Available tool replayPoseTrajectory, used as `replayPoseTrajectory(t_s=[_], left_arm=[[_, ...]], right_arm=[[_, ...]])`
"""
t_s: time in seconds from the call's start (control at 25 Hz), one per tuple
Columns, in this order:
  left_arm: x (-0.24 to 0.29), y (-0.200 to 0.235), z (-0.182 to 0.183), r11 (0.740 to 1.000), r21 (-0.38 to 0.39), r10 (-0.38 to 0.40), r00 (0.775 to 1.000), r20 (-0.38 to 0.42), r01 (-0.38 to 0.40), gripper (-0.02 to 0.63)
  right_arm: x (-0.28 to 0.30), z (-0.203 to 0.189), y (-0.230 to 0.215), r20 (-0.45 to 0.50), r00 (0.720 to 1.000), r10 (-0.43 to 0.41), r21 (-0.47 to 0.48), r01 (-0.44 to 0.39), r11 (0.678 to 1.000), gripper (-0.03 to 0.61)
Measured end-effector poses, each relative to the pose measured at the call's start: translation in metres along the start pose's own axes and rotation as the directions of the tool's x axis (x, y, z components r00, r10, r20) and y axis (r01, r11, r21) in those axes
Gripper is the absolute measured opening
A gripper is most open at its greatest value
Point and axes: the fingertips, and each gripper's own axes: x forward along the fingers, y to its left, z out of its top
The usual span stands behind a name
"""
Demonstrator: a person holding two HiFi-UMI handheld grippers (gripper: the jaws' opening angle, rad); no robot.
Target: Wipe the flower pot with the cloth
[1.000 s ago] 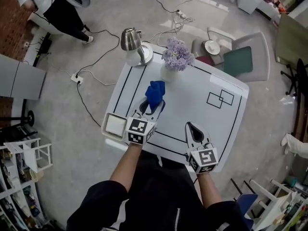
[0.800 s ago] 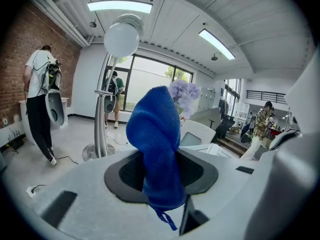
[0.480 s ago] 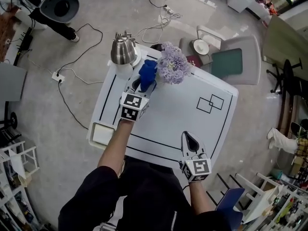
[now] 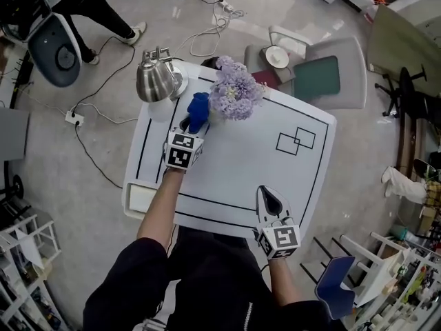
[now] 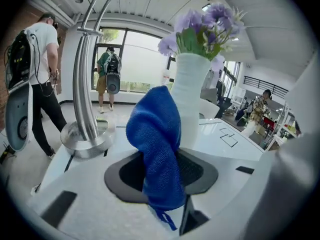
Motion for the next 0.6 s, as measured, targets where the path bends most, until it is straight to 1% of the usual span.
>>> replayPoseTrajectory(t_s=[0.08, 0.12, 0.16, 0.24, 0.32, 0.4, 0.48, 0.56, 0.6], left_arm=[[0.0, 0.003, -0.013, 1.0, -0.01, 0.01, 0.999, -0.031, -0.01, 0.156], [-0.005, 0.002, -0.014, 1.0, -0.011, 0.018, 0.999, -0.027, -0.018, 0.156], [-0.012, -0.002, -0.012, 1.0, -0.006, 0.026, 1.0, -0.005, -0.026, 0.156], [-0.03, -0.018, 0.001, 1.0, 0.011, 0.02, 0.997, 0.07, -0.02, 0.156], [-0.045, -0.046, 0.011, 0.999, 0.026, -0.025, 0.992, 0.125, 0.022, 0.156], [-0.05, -0.078, 0.011, 0.996, 0.042, -0.087, 0.987, 0.135, 0.082, 0.156], [-0.046, -0.103, 0.012, 0.99, 0.071, -0.134, 0.982, 0.133, 0.125, 0.156], [-0.038, -0.116, 0.019, 0.985, 0.099, -0.157, 0.977, 0.143, 0.144, 0.156], [-0.034, -0.119, 0.025, 0.984, 0.1, -0.162, 0.975, 0.152, 0.148, 0.156]], right_arm=[[0.0, -0.002, 0.002, 0.002, 1.0, 0.003, 0.007, -0.003, 1.0, 0.009], [0.0, -0.003, 0.002, 0.003, 1.0, 0.005, 0.009, -0.005, 1.0, 0.009], [-0.001, -0.004, 0.003, 0.003, 1.0, 0.006, 0.012, -0.006, 1.0, 0.009], [0.0, -0.008, 0.002, 0.005, 1.0, 0.007, 0.019, -0.007, 1.0, 0.009], [0.0, -0.012, 0.002, 0.005, 1.0, 0.008, 0.029, -0.008, 1.0, 0.009], [-0.002, -0.015, 0.001, 0.006, 1.0, 0.006, 0.038, -0.006, 0.999, 0.009], [-0.005, -0.015, -0.002, 0.013, 1.0, -0.001, 0.044, 0.001, 0.999, 0.009], [-0.009, -0.014, -0.006, 0.021, 1.0, -0.011, 0.051, 0.01, 0.999, 0.009], [-0.012, -0.014, -0.009, 0.024, 1.0, -0.017, 0.056, 0.016, 0.998, 0.009]])
